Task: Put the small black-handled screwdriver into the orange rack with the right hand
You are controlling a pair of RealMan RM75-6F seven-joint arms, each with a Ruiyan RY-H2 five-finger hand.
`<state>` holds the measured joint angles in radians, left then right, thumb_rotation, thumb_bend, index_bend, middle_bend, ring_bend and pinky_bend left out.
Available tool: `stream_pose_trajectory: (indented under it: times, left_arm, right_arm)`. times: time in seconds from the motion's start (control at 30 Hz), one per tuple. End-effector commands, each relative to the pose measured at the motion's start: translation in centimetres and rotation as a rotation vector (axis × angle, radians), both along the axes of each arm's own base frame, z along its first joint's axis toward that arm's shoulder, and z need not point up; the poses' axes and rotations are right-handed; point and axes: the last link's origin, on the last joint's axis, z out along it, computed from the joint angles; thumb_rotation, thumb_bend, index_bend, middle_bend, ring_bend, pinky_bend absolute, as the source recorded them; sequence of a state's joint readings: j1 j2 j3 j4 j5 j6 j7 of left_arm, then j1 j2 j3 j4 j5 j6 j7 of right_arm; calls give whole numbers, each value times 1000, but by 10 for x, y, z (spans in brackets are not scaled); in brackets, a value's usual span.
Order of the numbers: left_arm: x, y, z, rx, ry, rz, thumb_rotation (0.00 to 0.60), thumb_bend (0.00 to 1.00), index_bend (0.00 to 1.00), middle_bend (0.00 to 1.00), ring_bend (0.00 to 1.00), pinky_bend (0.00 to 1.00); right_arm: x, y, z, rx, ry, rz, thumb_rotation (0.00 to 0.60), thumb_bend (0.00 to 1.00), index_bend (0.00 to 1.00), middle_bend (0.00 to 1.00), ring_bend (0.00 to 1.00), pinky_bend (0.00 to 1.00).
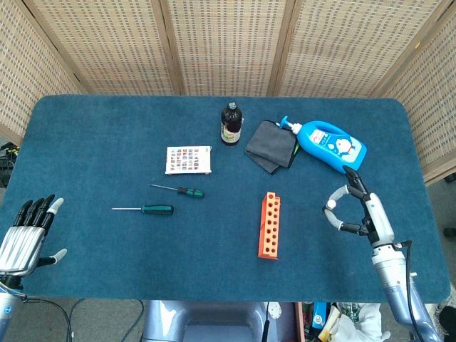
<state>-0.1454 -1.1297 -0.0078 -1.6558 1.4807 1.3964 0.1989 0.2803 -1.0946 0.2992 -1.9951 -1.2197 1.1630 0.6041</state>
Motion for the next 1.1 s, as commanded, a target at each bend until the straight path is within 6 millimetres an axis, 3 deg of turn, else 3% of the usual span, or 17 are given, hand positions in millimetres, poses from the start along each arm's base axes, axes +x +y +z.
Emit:
stream_pose_trajectory:
  times: [0.03,0.57,1.1]
  left_arm:
    - [0,0,1,1,-2,-1,600,0,0,0,0,0]
    - [-1,0,0,-4,-7,1,600,0,0,0,0,0]
    - [2,2,9,26,-29,-6,600,0,0,0,0,0]
  right_arm:
    - [11,-2,-6,0,-116,-20,600,302,615,35,0,0]
    - [28,-9,-13,32,-424,-53,600,302,618,35,0,0]
    - [24,-1,-30,39,-471,-31,600,302,619,35,0,0]
